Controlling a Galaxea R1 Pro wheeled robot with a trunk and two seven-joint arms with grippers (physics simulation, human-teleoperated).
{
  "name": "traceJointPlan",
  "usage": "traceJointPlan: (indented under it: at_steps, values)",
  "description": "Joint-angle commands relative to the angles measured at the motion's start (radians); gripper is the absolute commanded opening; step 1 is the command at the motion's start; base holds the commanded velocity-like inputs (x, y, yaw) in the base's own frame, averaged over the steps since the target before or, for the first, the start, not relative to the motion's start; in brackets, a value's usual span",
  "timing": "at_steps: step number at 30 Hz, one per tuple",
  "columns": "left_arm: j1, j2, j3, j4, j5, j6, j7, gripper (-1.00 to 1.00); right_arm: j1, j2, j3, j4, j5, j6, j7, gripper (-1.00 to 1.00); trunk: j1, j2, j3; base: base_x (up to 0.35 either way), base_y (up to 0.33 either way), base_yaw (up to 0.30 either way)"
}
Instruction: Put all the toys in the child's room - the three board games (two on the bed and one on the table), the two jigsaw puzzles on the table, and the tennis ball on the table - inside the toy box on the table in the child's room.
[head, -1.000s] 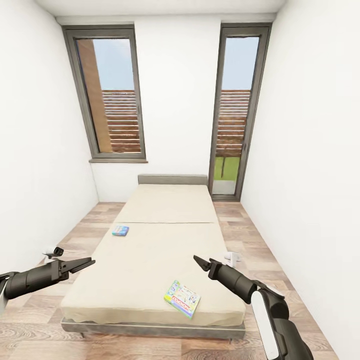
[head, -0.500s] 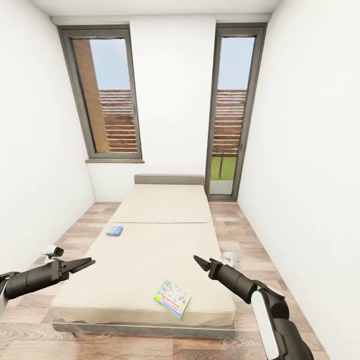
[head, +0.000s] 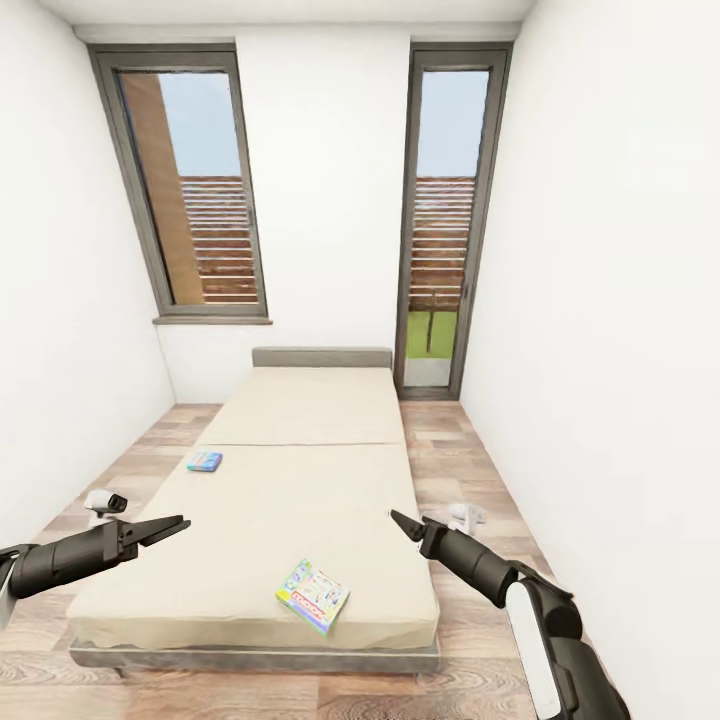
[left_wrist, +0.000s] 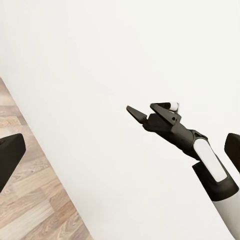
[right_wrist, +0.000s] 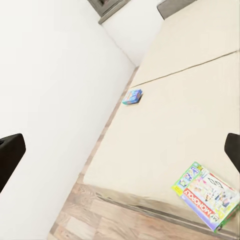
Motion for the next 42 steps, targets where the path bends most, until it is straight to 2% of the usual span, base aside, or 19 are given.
traceJointPlan:
  at_steps: [1, 13, 19, 28, 42]
  values:
    - [0.000, 0.001, 0.001, 0.000, -0.001, 0.011, -0.004, 1.00, -0.001, 0.001, -0.008, 0.000, -0.005, 0.008, 0.004, 1.00, 0.001, -0.002, -0.003, 0.000, -0.038, -0.129]
    - [0.000, 0.008, 0.008, -0.001, -0.004, 0.016, -0.004, 1.00, -0.001, 0.001, -0.016, 0.001, -0.005, 0.007, 0.007, 1.00, 0.001, -0.002, -0.016, 0.000, -0.007, -0.116]
    - [0.000, 0.007, 0.007, -0.001, -0.006, 0.014, -0.004, 1.00, -0.001, 0.001, -0.016, 0.002, -0.005, 0.006, 0.006, 1.00, 0.001, -0.002, -0.017, 0.000, -0.006, -0.013]
    - [0.000, 0.006, 0.007, -0.001, -0.008, 0.013, -0.004, 1.00, -0.001, 0.001, -0.016, 0.002, -0.004, 0.006, 0.003, 1.00, 0.001, -0.002, -0.017, 0.000, -0.162, -0.001]
    - [0.000, 0.005, 0.007, -0.001, -0.007, 0.018, -0.004, 1.00, -0.001, 0.001, -0.016, -0.002, -0.003, 0.005, 0.004, 1.00, 0.004, -0.009, -0.020, 0.000, -0.009, 0.000]
